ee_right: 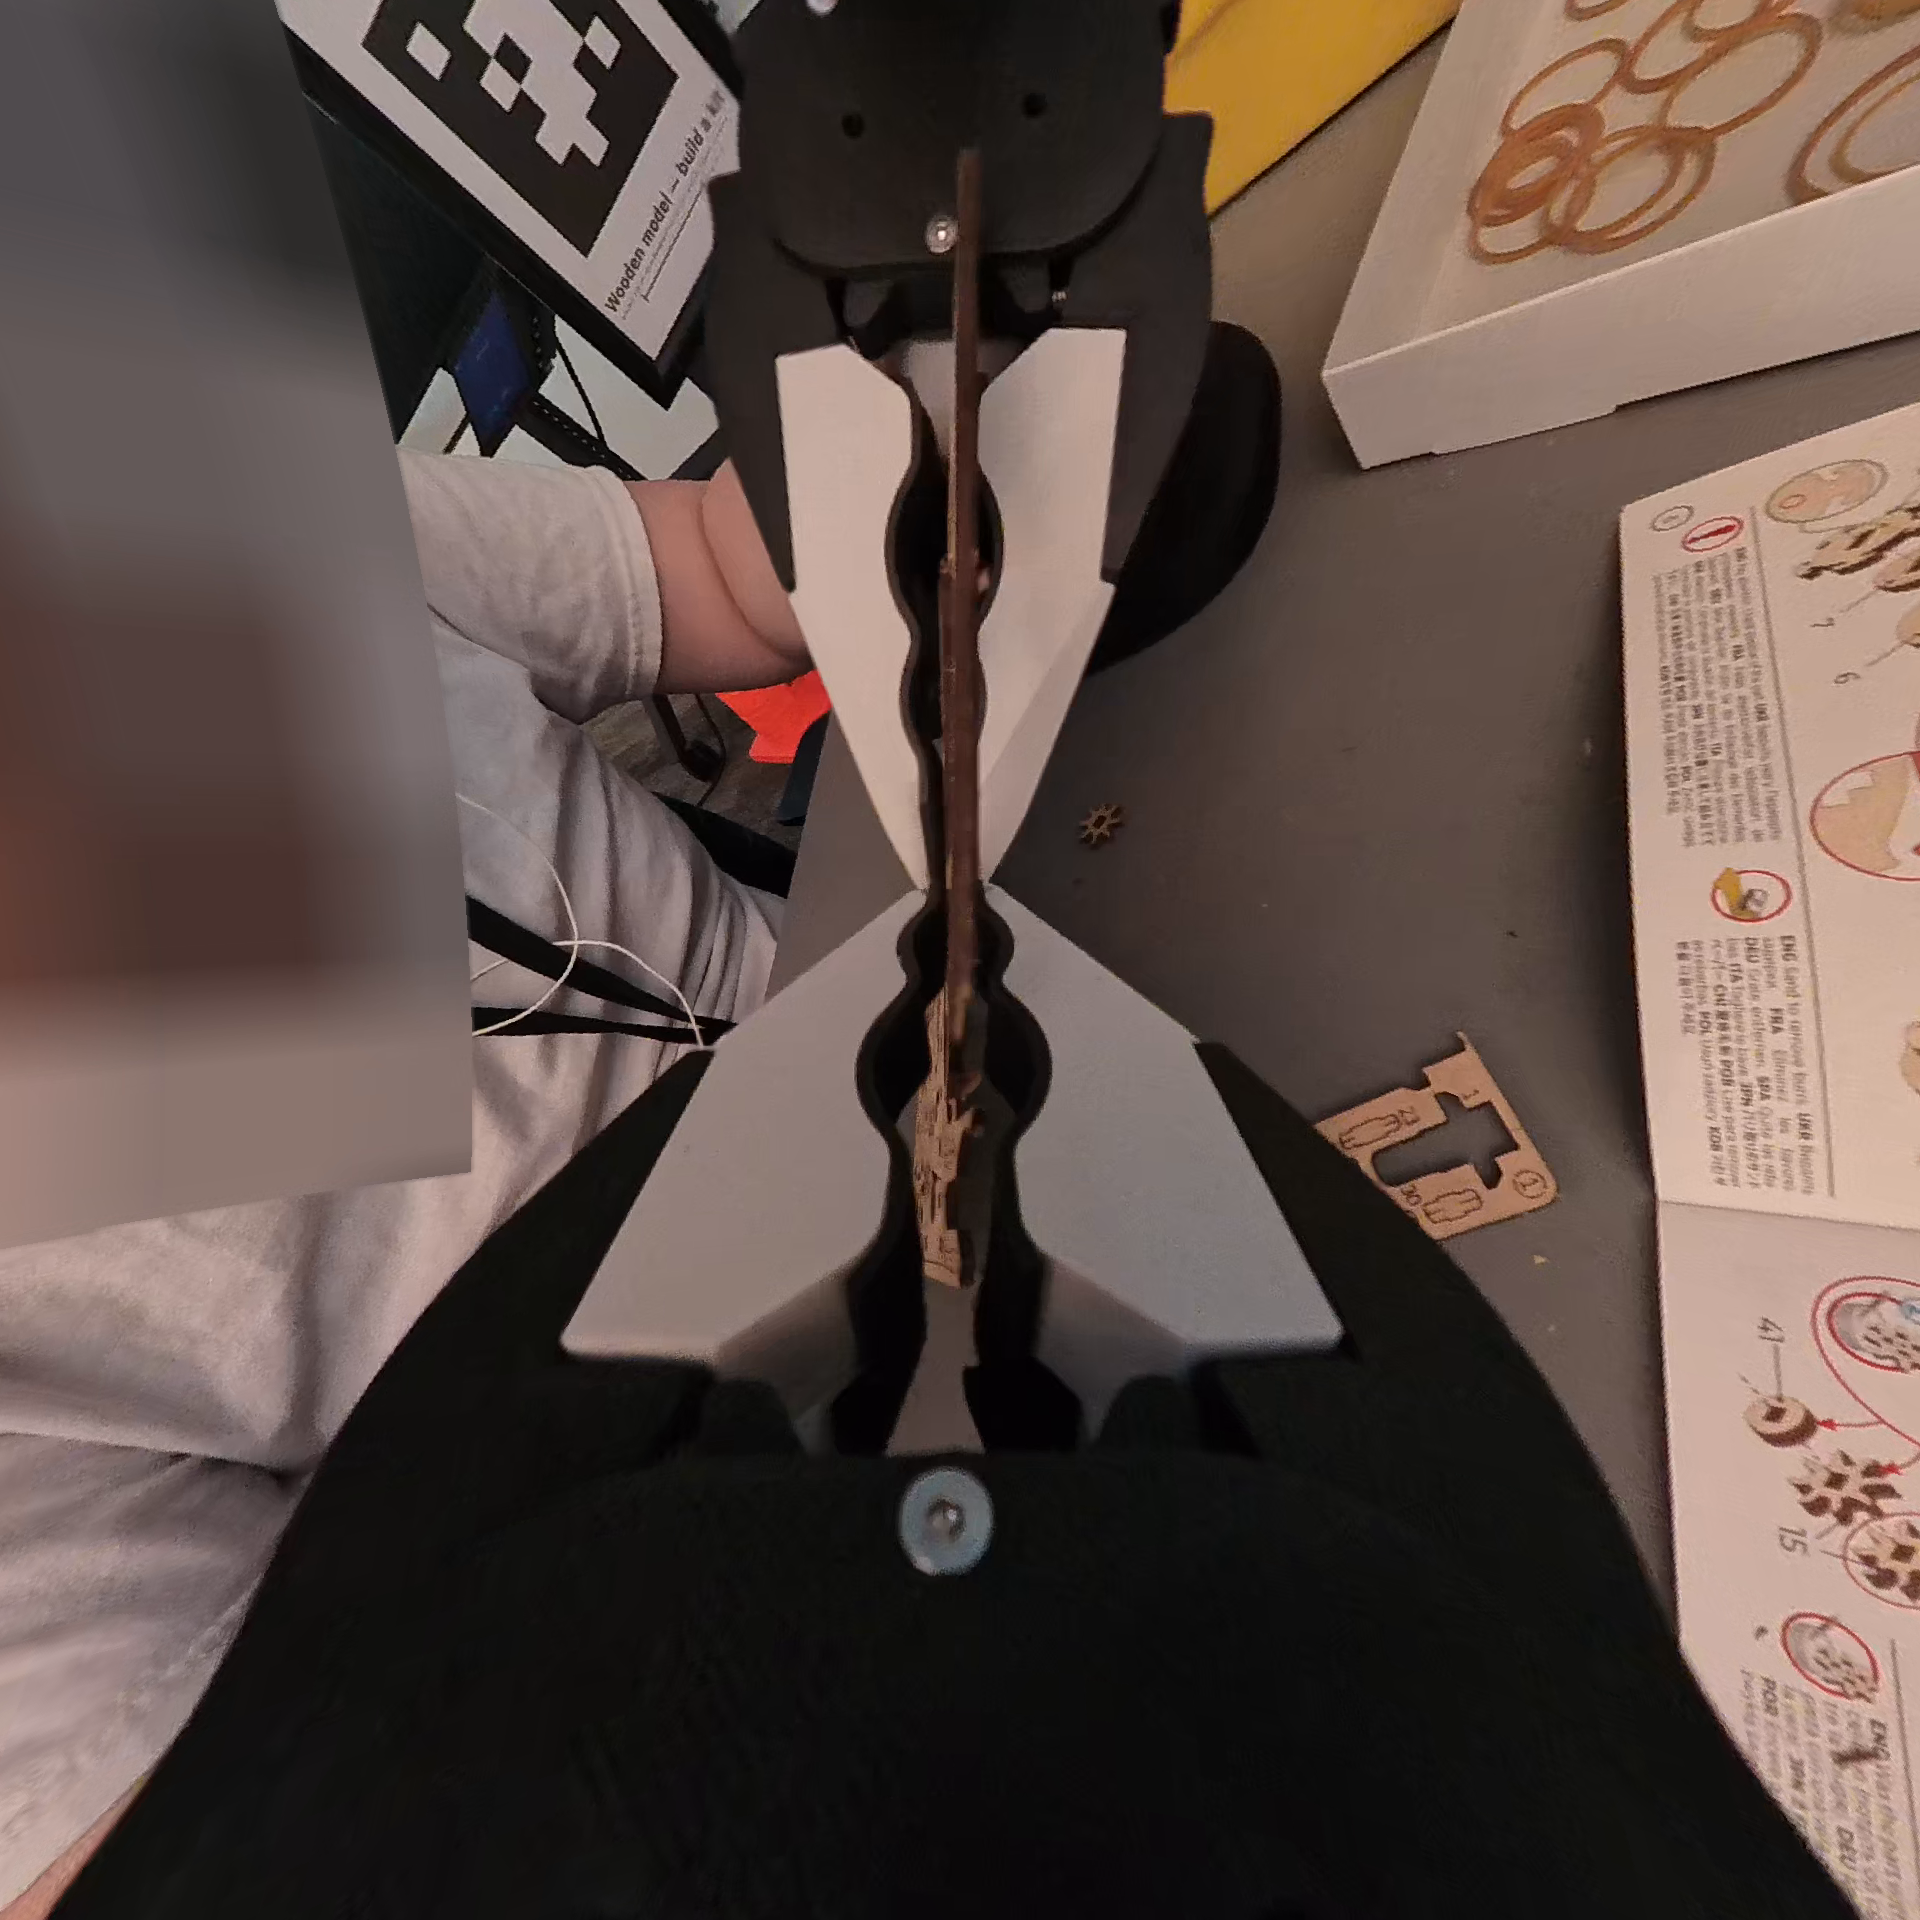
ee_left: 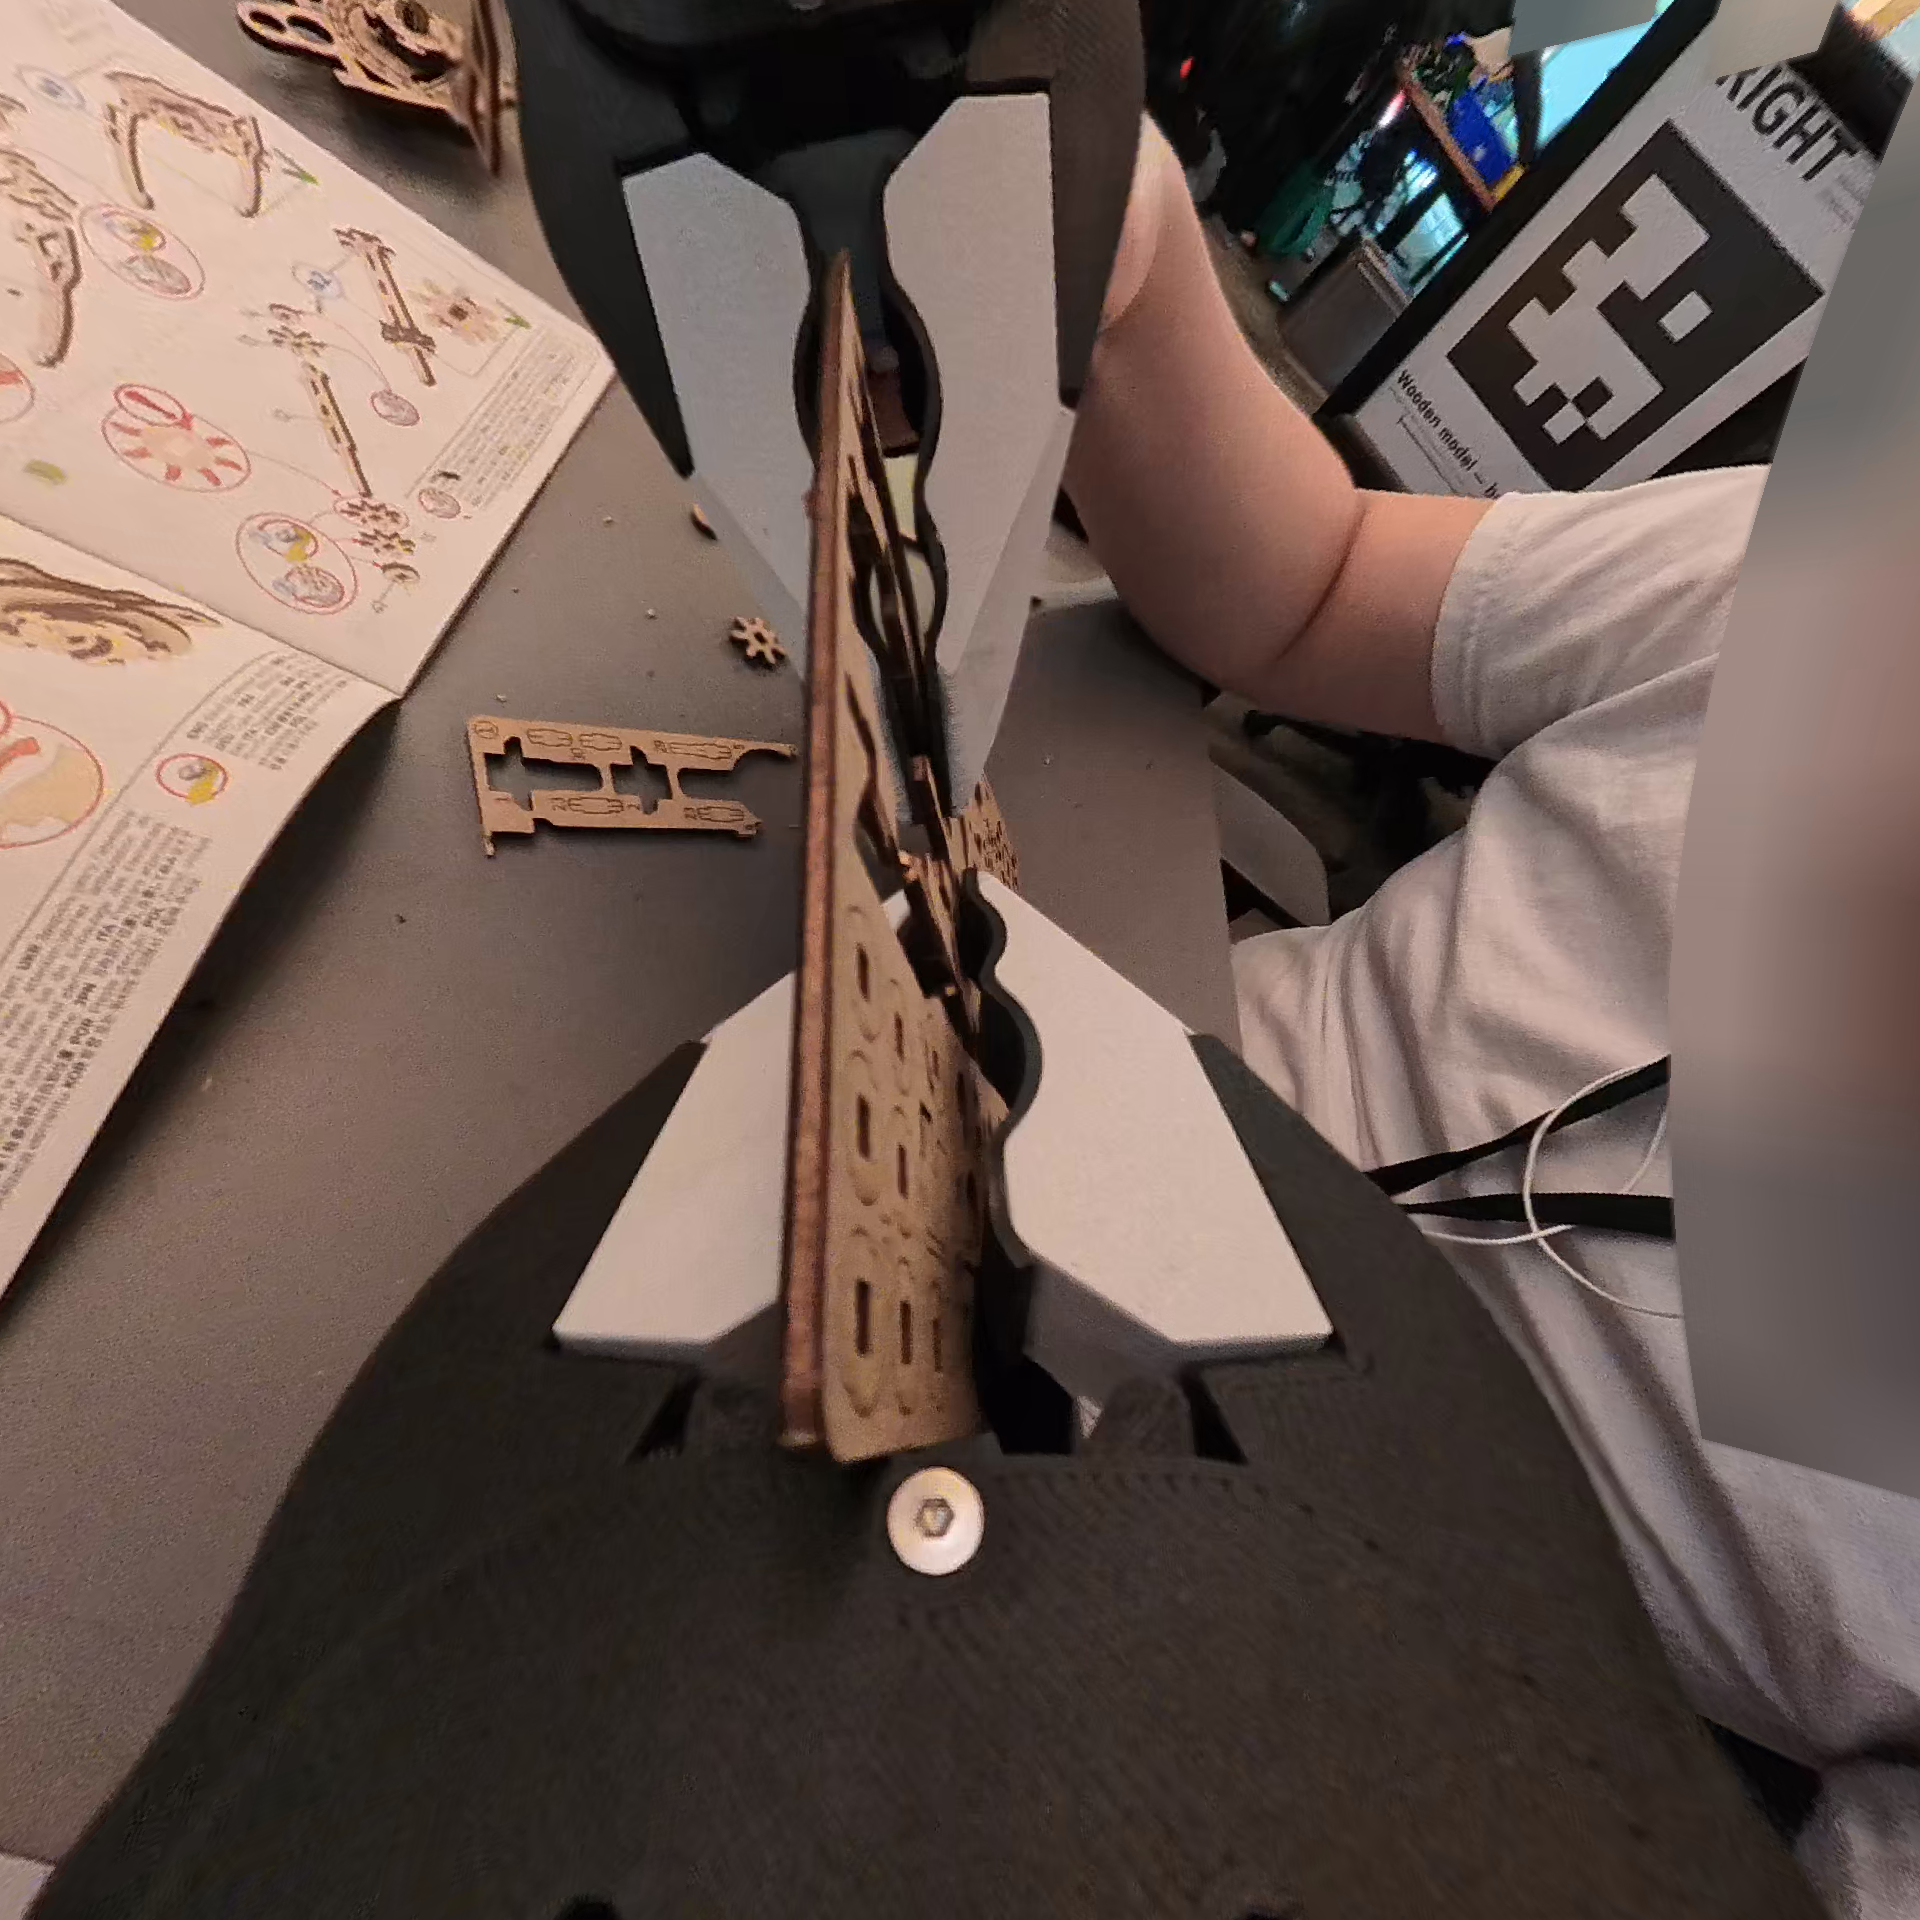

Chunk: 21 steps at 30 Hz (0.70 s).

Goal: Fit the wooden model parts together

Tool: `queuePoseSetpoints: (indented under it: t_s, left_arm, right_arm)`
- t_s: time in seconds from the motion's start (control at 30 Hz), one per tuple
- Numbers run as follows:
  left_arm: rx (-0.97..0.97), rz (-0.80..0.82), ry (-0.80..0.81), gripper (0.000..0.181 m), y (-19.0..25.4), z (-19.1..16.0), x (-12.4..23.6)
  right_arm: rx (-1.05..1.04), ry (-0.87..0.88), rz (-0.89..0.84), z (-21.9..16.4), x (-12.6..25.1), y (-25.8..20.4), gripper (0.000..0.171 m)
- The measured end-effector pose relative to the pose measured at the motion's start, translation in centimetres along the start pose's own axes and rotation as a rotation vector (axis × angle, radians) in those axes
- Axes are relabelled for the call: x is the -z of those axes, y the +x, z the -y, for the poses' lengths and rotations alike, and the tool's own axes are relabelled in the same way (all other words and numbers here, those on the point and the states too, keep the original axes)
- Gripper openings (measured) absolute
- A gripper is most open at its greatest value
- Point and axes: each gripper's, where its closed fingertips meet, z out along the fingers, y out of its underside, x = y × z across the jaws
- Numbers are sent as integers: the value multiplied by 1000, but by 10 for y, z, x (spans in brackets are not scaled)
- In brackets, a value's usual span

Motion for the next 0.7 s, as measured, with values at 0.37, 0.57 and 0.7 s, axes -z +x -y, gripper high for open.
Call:
queuePoseSetpoints:
  t_s: [0.37, 0.57, 0.7]
  left_arm:
    - [32, 75, -4, 2, -10, -1, -2]
    - [47, 13, 17, 1, -5, 1, -2]
    - [81, -22, 19, 1, -9, 0, -1]
  right_arm:
    - [-5, -20, -91, -2, 2, 13, 1]
    - [32, -14, -69, -1, 3, 7, 1]
    - [9, -27, -71, -6, 4, 11, 4]
